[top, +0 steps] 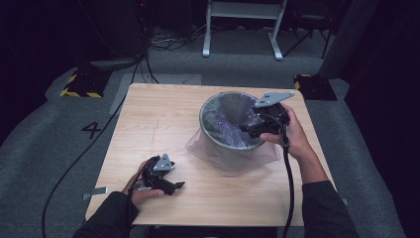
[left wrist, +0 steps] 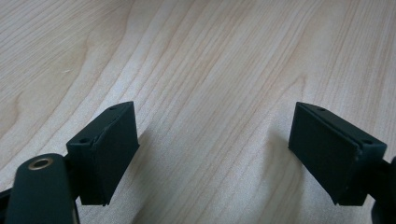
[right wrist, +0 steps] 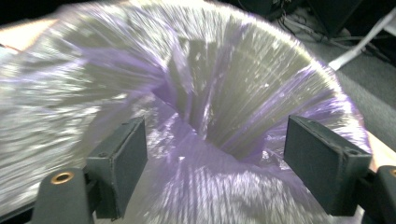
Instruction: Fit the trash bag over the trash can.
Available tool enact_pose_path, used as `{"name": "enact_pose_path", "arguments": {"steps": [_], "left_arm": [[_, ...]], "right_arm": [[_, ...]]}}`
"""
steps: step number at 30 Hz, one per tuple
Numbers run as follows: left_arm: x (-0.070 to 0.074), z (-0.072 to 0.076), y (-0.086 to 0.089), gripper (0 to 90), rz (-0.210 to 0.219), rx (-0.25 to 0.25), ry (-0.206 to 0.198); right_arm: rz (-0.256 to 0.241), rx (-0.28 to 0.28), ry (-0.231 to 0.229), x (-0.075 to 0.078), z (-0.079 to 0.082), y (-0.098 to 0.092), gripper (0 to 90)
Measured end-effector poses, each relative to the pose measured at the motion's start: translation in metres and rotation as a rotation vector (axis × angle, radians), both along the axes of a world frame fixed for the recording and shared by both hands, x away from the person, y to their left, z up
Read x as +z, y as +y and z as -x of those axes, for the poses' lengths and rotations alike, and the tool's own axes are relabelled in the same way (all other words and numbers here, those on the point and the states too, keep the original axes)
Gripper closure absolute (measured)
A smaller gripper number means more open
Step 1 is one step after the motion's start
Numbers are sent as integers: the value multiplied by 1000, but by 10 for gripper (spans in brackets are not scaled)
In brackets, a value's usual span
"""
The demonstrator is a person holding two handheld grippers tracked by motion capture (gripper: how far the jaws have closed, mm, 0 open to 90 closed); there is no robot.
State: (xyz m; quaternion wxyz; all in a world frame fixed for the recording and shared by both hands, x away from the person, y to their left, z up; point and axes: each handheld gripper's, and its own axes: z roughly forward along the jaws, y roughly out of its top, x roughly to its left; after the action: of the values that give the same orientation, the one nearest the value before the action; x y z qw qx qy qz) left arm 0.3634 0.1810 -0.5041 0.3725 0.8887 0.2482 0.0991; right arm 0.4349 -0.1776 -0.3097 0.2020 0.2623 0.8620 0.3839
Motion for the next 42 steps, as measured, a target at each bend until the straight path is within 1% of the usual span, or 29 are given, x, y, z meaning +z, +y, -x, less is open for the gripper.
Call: {"name": "enact_pose_path", "arguments": {"steps": [1, 4, 7, 10, 13, 15, 17, 20, 25, 28, 30, 32, 35, 37, 39, 41, 42], "left_arm": [[0, 0, 0, 154, 0, 0, 0], [0, 0, 0, 154, 0, 0, 0], [0, 0, 0, 154, 0, 1, 0], [0, 0, 0, 155, 0, 0, 0], [0, 0, 0, 154, 0, 0, 0], [0, 0, 0, 154, 0, 1, 0], [0, 0, 0, 154, 0, 0, 0], [0, 0, 0, 154, 0, 1, 0], [0, 1, 0, 155, -2, 3, -1], [0, 1, 0, 155, -1, 3, 0], [0, 1, 0, 155, -1, 2, 0], [0, 1, 0, 155, -1, 3, -1], [0, 1, 0, 155, -1, 2, 0], [0, 1, 0, 155, -1, 2, -1], [0, 1, 0, 154, -1, 2, -1], [0, 1, 0, 156, -1, 4, -4], [0, 1, 0, 158, 0, 5, -5]], "right_arm": [[-9, 0, -14, 3, 4, -3, 212], [-40, 5, -36, 9, 15, -11, 208], [-58, -1, -63, 12, 25, -19, 211], [-76, -1, -91, 13, 34, -28, 208], [-92, -6, -102, 12, 43, -39, 203], [-89, -7, -110, 10, 49, -46, 199], [-79, -29, -117, 4, 56, -55, 192], [-65, -44, -124, -7, 63, -66, 191], [-55, -92, -125, -25, 71, -82, 191], [-53, -88, -119, -35, 76, -89, 188], [-34, -104, -118, -43, 79, -91, 188], [-19, -97, -108, -50, 81, -93, 186], [13, -118, -101, -66, 85, -96, 186], [6, -120, -87, -74, 88, -99, 186], [19, -120, -74, -84, 90, -101, 185], [54, -129, -61, -97, 94, -103, 183], [60, -133, -46, -106, 96, -105, 183]]}}
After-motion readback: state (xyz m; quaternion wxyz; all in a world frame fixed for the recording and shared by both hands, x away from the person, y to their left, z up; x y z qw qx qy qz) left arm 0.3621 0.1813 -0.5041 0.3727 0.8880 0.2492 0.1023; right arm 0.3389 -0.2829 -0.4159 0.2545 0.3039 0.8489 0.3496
